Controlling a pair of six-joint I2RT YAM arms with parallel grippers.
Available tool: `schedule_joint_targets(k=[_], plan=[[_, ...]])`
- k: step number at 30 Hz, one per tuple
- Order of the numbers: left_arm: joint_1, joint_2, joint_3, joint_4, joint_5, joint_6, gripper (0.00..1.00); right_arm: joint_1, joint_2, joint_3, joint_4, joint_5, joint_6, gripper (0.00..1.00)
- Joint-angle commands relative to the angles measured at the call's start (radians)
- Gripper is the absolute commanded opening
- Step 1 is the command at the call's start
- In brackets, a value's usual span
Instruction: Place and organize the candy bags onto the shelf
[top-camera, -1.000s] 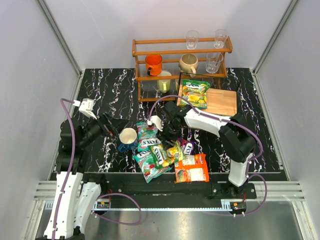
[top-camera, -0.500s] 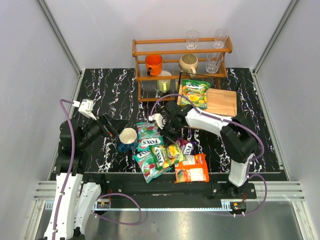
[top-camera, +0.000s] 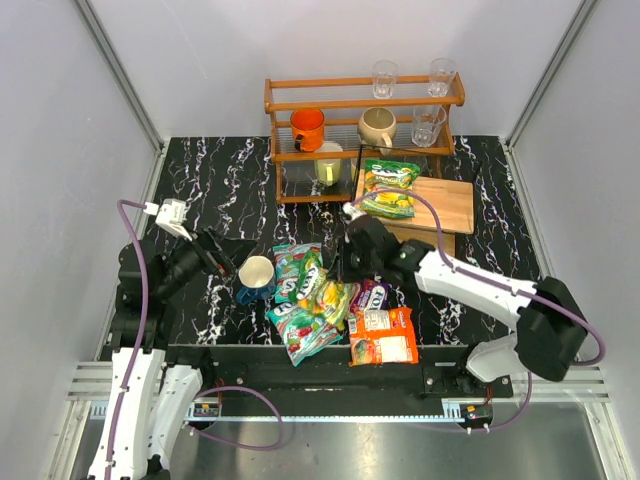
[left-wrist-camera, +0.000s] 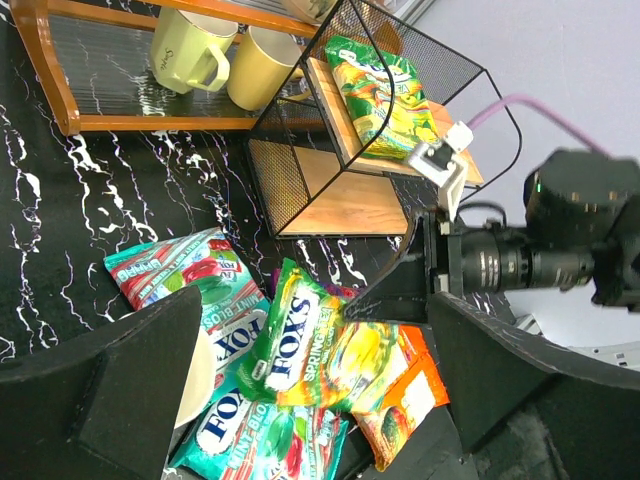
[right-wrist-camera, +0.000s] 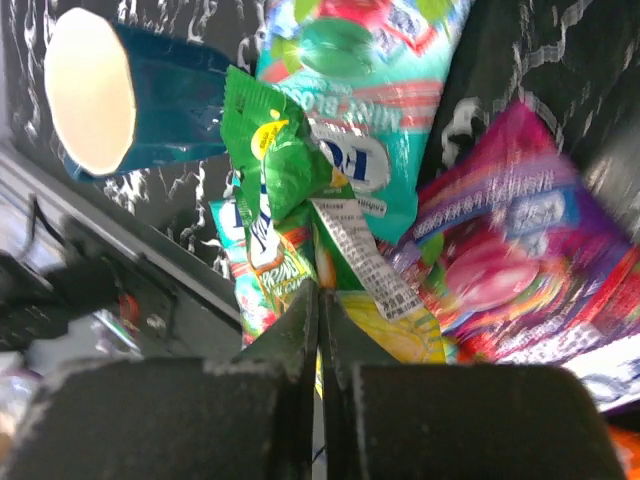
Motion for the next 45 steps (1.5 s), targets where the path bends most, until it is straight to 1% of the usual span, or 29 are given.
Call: schedule_joint_targets(k=[1,2,3,4,6,7,8,9,10,12,13,14,15,16,19,21,25,29,33,36,38,39,40,43,45], plan=[[-0.002,-0.002,0.032,0.018,0.002,-0.021,0.99,0.093,-0.120,-0.165,0.186,0.306,0.672,0.00],[-0.002,-0.002,0.031,0.018,-0.002,-0.023,0.99,0.122,-0.136,-0.222,0.205,0.351,0.728,0.00],[-0.002,-0.004,0.027,0.018,-0.002,-0.027,0.99,0.180,-0.144,-0.235,0.219,0.403,0.752,0.18],[-0.002,-0.005,0.024,0.019,-0.002,-0.027,0.99,0.204,-0.138,-0.232,0.218,0.417,0.716,0.32],[-0.002,-0.009,0.021,0.018,-0.002,-0.030,0.99,0.239,-0.107,-0.171,0.161,0.452,0.581,0.48],[-0.002,-0.010,0.021,0.018,-0.002,-0.033,0.99,0.239,-0.101,-0.148,0.129,0.458,0.424,0.50],[-0.002,-0.012,0.020,0.018,0.000,-0.035,0.99,0.239,-0.096,-0.123,0.089,0.474,0.355,0.51],[-0.002,-0.013,0.020,0.018,0.001,-0.036,0.99,0.239,-0.096,-0.123,0.089,0.484,0.285,0.53],[-0.002,-0.013,0.020,0.018,0.000,-0.036,0.99,0.239,-0.104,-0.126,0.092,0.489,0.140,0.56],[-0.002,-0.016,0.020,0.018,0.000,-0.041,0.99,0.238,-0.108,-0.133,0.110,0.478,0.015,0.61],[-0.002,-0.018,0.020,0.016,0.000,-0.041,0.99,0.238,-0.104,-0.133,0.115,0.437,-0.103,0.63],[-0.002,-0.018,0.020,0.018,-0.003,-0.043,0.99,0.238,-0.101,-0.130,0.112,0.411,-0.153,0.65],[-0.002,-0.019,0.018,0.018,-0.003,-0.044,0.99,0.238,-0.093,-0.127,0.104,0.364,-0.194,0.66],[-0.002,-0.019,0.020,0.018,-0.002,-0.044,0.99,0.238,-0.072,-0.121,0.094,0.353,-0.237,0.66],[-0.002,-0.019,0.020,0.019,0.003,-0.046,0.99,0.236,-0.027,-0.106,0.052,0.337,-0.244,0.64],[-0.002,-0.019,0.026,0.012,0.003,-0.044,0.99,0.233,-0.006,-0.114,0.051,0.296,-0.247,0.62],[-0.002,-0.019,0.029,0.004,0.006,-0.041,0.99,0.224,0.011,-0.141,0.077,0.242,-0.242,0.59],[-0.002,-0.018,0.032,0.003,0.008,-0.043,0.99,0.201,0.025,-0.158,0.091,0.202,-0.236,0.59],[-0.002,-0.018,0.034,-0.001,0.009,-0.044,0.99,0.163,0.027,-0.195,0.140,0.113,-0.216,0.59],[-0.002,-0.021,0.035,-0.001,0.011,-0.046,0.99,0.149,0.037,-0.207,0.158,0.081,-0.204,0.58],[-0.002,-0.021,0.034,0.000,0.008,-0.047,0.99,0.140,0.050,-0.209,0.160,0.064,-0.198,0.56],[-0.002,-0.021,0.035,0.001,0.009,-0.047,0.99,0.138,0.053,-0.210,0.161,0.057,-0.191,0.54],[-0.002,-0.021,0.035,0.000,0.011,-0.047,0.99,0.137,0.056,-0.209,0.163,0.050,-0.188,0.44],[-0.002,-0.022,0.034,0.000,0.009,-0.049,0.99,0.135,0.044,-0.201,0.163,0.049,-0.171,0.00],[-0.002,-0.024,0.034,-0.001,0.012,-0.049,0.99,0.135,-0.015,-0.181,0.144,0.035,-0.173,0.00]])
